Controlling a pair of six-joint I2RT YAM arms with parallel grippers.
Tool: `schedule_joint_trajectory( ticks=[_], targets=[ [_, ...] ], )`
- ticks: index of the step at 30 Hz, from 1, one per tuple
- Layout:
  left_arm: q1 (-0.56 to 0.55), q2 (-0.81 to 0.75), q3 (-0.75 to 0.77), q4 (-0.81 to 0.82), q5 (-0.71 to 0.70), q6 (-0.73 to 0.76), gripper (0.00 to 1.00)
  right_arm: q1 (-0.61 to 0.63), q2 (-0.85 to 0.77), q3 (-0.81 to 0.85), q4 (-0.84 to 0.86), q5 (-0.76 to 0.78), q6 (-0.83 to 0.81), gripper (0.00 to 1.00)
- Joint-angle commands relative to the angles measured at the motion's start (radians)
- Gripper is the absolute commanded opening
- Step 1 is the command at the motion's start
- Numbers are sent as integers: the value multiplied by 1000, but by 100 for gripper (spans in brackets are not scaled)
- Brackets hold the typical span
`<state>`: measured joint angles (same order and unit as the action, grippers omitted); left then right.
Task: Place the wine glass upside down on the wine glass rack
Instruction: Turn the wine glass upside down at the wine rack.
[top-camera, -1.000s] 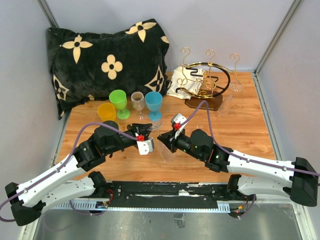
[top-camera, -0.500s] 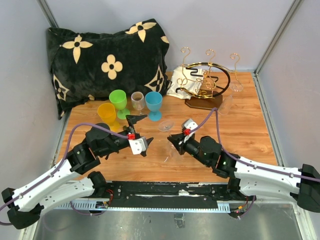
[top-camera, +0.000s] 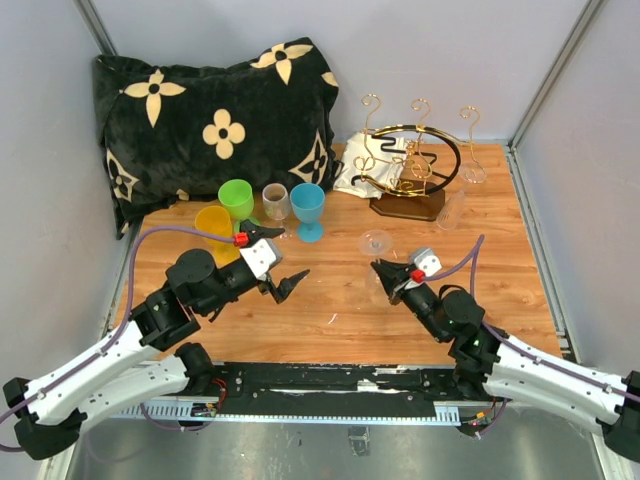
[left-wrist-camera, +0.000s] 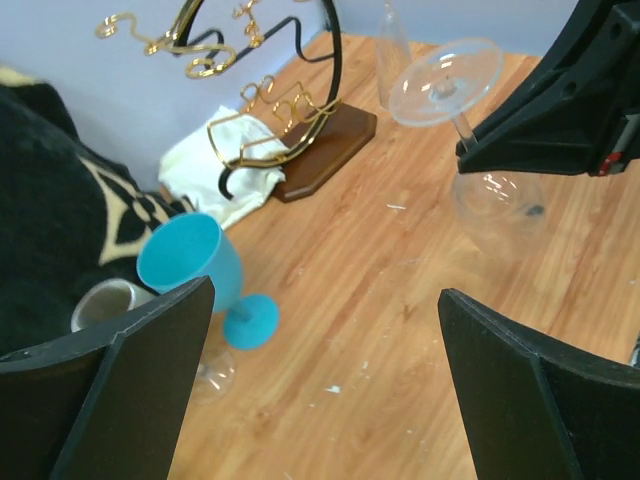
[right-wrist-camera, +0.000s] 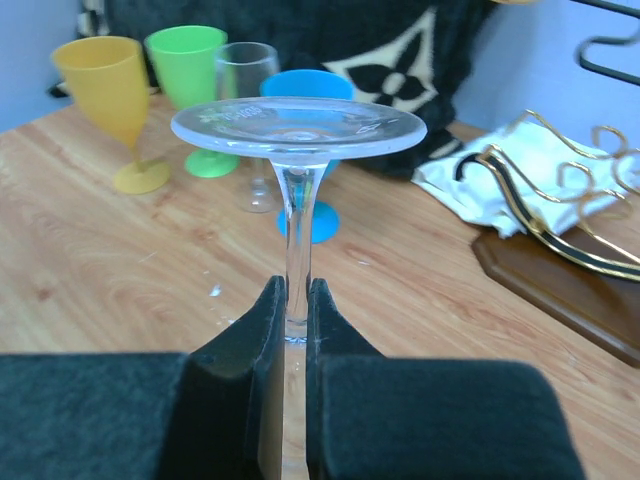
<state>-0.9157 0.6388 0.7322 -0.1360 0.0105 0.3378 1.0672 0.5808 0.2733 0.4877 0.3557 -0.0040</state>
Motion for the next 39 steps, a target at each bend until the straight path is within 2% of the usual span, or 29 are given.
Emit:
schedule_joint_trajectory(
  ticks=[1,4,9,12,15,20,27,34,39],
  targets=[
    [-8,29,3,33,-140,-255,100,-177,-12,-33,127,-160,68,1],
    [-7,96,64,-37,-197,-363,100,-337,24,-48,226,-349,137,1],
    [-8,183,131,-118,-193,-540,100,-538,147,-49,439,-598,180,1],
    [-8,241,150,-173,-189,-599,100,-611,215,-44,530,-645,208,1],
    [-8,327,211,-284,-158,-628,100,-669,261,-30,551,-677,208,1],
    [-8,393,245,-357,-199,-702,100,-699,274,5,468,-647,137,1],
    [-8,387,224,-337,-178,-713,100,-697,228,54,284,-624,116,1],
    [-8,424,255,-407,-245,-736,100,-697,199,72,230,-583,73,1],
    [-8,445,256,-442,-276,-740,100,-697,294,108,328,-586,37,1]
  ],
)
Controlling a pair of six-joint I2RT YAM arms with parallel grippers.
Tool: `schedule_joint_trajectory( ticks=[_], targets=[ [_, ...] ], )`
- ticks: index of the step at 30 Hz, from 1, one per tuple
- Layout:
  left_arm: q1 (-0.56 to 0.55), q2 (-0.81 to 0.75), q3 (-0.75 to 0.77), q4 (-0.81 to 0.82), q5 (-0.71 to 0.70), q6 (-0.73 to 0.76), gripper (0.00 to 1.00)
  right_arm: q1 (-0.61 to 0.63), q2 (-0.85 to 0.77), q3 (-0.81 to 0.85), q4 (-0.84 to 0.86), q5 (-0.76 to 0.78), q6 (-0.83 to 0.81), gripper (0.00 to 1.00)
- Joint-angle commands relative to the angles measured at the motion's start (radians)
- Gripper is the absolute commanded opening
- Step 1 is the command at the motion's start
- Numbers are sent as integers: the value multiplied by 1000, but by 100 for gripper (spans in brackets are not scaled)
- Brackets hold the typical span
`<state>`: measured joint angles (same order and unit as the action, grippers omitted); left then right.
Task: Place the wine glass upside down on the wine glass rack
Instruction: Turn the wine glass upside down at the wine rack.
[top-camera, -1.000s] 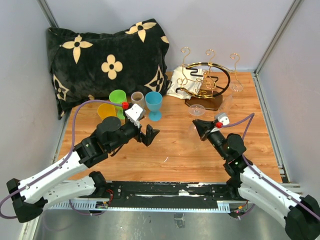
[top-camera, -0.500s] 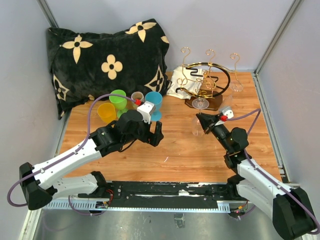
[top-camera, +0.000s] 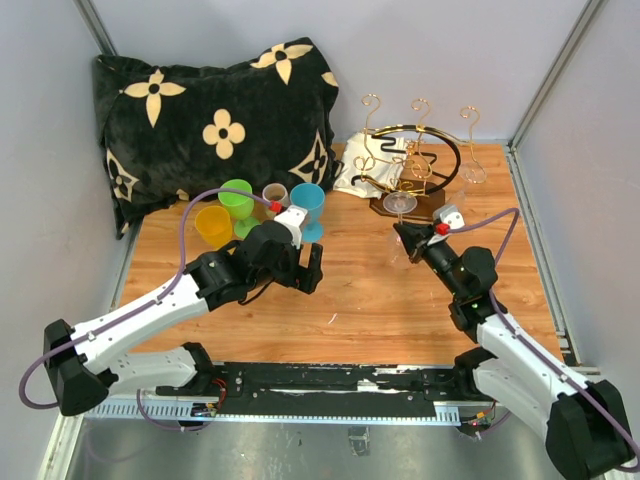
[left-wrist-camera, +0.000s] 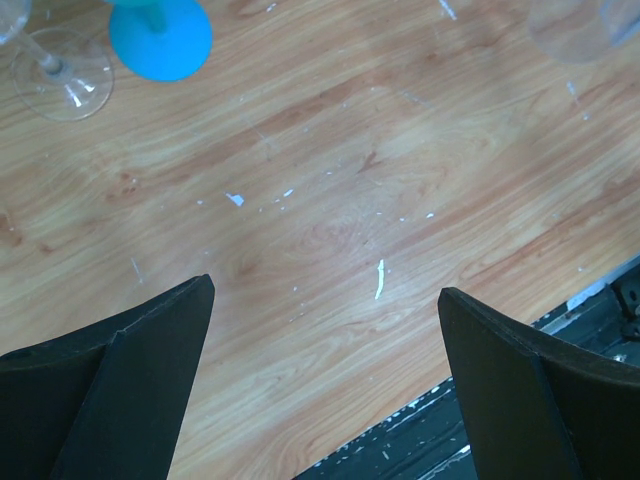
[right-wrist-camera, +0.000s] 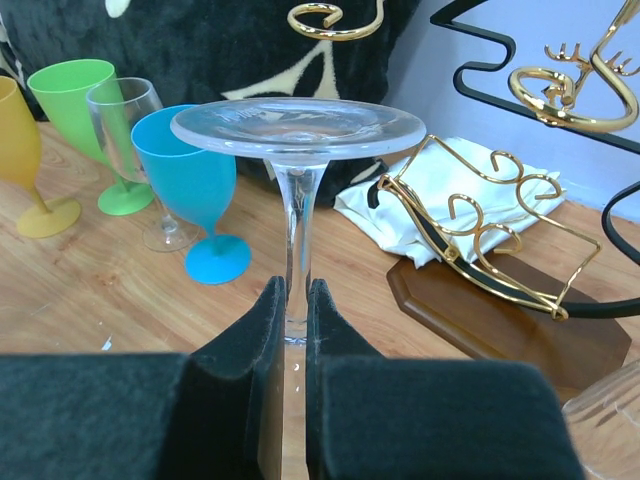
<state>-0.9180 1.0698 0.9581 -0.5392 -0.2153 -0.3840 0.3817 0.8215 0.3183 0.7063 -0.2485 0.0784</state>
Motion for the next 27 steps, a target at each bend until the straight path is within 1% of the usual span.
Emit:
schedule_joint_trajectory(
  ticks=[1,6,10,13,16,19,22,27],
  targets=[
    [-5,15,28,-39,-50,-18,100,-12,79,65,155,25,-36,1],
    [-5,6,29,-25,-55,-32,100,-20,208,83,358,75,-20,1],
    [-5,-6,27,-19,-106,-78,100,-51,312,103,512,68,4,1],
    [-5,-28,6,7,-106,-87,100,-79,385,120,617,59,23,1],
    [-5,-50,-21,33,-100,-76,100,-107,442,142,678,43,35,1],
    [-5,-63,-34,48,-108,-29,100,-116,504,155,750,36,42,1],
    [-5,-74,-35,66,-150,16,100,-116,571,158,850,44,44,1],
    [-5,-86,-37,126,-160,61,100,-118,604,167,857,65,24,1]
  ],
)
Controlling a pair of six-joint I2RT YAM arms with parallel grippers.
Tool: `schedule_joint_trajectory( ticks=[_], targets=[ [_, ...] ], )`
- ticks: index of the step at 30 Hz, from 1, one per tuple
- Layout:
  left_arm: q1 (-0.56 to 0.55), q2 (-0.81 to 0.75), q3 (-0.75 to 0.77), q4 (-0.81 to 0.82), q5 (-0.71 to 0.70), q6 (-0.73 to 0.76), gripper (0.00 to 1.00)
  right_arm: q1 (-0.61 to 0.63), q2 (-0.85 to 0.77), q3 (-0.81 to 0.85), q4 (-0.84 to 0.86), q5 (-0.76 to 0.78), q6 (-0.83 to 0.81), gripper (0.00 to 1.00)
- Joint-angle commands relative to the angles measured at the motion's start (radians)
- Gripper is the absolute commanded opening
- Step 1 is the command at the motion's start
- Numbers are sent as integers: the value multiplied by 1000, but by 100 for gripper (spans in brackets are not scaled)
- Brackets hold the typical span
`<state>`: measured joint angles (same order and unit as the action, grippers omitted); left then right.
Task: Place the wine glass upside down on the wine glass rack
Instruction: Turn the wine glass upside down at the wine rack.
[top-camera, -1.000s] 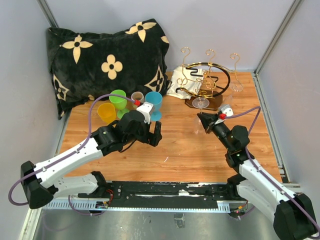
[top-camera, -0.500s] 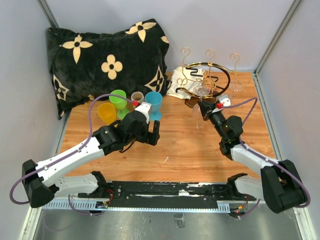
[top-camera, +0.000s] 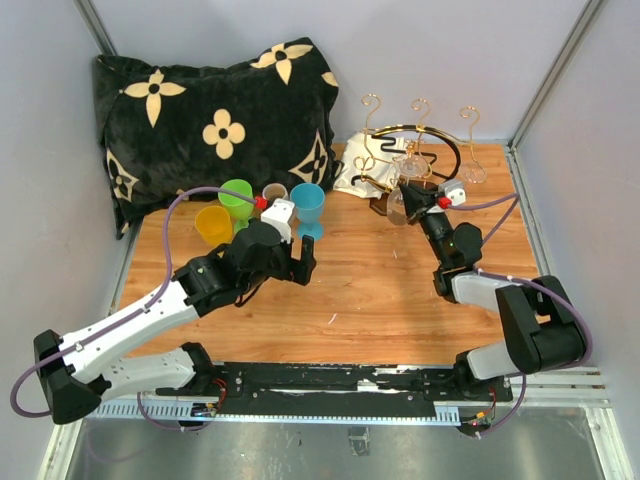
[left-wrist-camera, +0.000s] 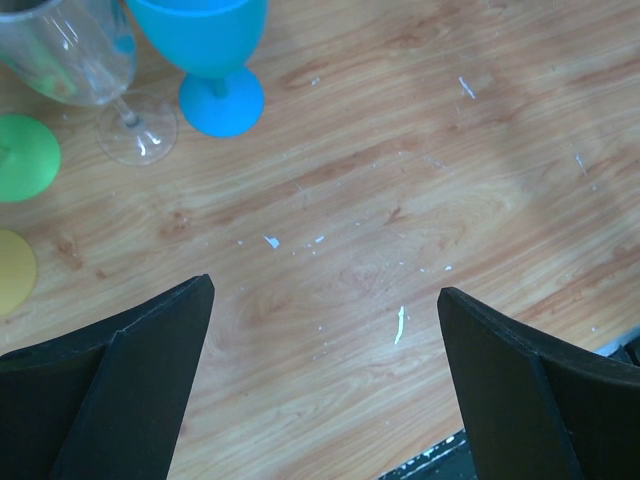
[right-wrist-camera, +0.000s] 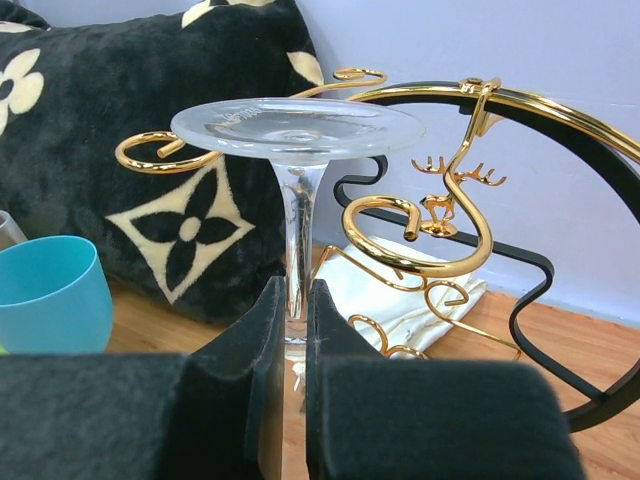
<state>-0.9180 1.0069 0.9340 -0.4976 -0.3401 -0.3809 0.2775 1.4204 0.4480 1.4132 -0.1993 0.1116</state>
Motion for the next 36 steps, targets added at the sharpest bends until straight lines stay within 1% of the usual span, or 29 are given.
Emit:
schedule_joint_trajectory(
  ticks=[1,8,19,29,36],
  targets=[
    [-5,-27,-19,97,-29,66,100,-13,8,39,149,21,-18,1],
    [-5,-54,-80,167,-33,127,100,-19,57,73,152,80,-34,1],
    [-5,-58,-106,161,-42,151,100,-19,135,126,154,158,-16,1],
    [-5,-82,-118,163,-36,154,100,-19,119,105,154,268,-30,1],
    [-5,-81,-120,162,-31,157,100,-23,88,76,154,296,-58,1]
  ],
)
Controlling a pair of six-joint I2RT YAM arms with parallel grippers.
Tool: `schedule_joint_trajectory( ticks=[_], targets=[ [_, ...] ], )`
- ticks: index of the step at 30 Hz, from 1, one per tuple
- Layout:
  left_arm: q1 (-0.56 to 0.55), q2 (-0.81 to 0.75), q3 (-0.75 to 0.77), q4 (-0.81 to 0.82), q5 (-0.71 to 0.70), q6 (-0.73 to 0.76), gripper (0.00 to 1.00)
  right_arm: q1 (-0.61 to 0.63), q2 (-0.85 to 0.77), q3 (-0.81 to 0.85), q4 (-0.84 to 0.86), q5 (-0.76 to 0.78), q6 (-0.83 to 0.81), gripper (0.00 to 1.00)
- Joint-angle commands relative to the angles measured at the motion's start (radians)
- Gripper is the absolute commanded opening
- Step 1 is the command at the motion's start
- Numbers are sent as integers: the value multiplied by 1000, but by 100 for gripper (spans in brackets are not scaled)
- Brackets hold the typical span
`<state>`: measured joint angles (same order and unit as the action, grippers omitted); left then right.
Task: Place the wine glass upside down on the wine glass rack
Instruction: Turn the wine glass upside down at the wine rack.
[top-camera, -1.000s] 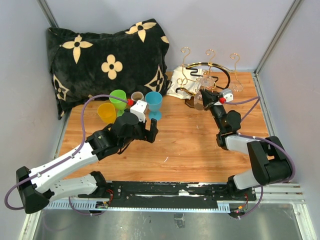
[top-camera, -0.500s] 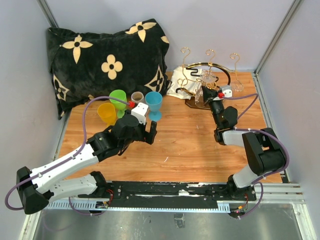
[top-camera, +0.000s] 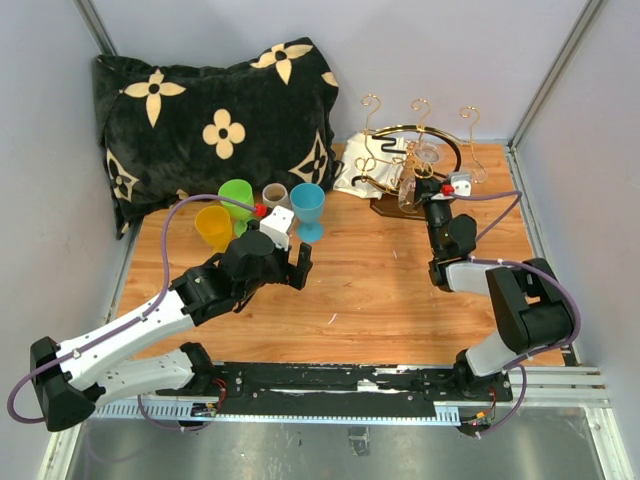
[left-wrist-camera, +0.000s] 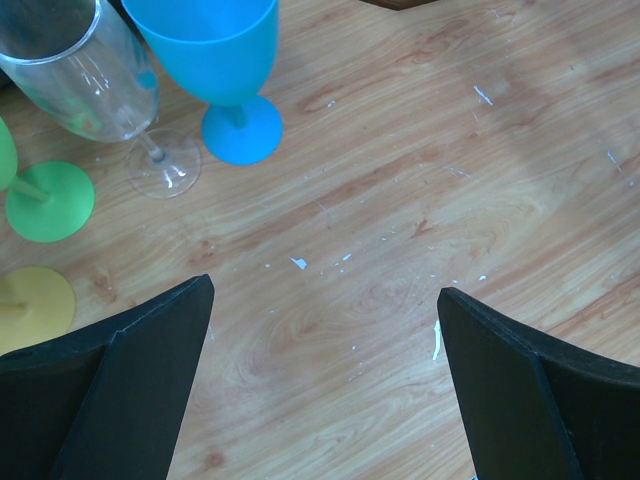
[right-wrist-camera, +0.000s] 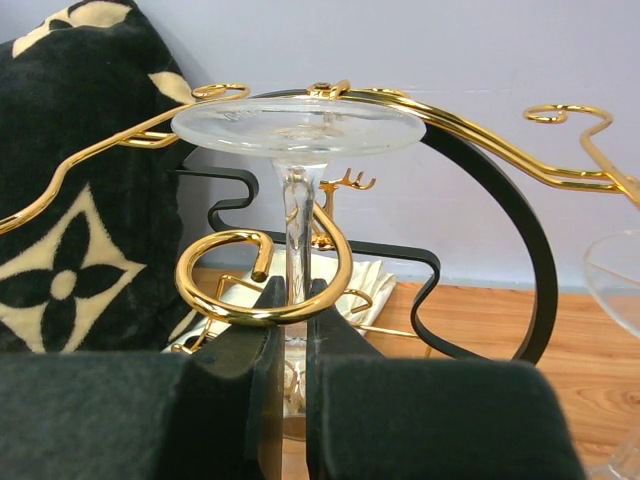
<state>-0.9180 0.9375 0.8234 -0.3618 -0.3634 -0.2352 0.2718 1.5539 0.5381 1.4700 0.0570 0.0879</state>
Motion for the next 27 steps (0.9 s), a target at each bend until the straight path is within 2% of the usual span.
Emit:
schedule_joint_trajectory(
  ticks=[1,12,27],
  targets=[
    [-5,-10,-10,26,-10,11,100,-16,-51,-19,96,45,-38,1],
    [-5,-14,-17,37,-32,-7,100,-28,-139,-108,87,27,-96,1],
    [-5,5,7,-50,-112,-195,100,-29,-158,-102,54,-248,-77,1]
  ],
)
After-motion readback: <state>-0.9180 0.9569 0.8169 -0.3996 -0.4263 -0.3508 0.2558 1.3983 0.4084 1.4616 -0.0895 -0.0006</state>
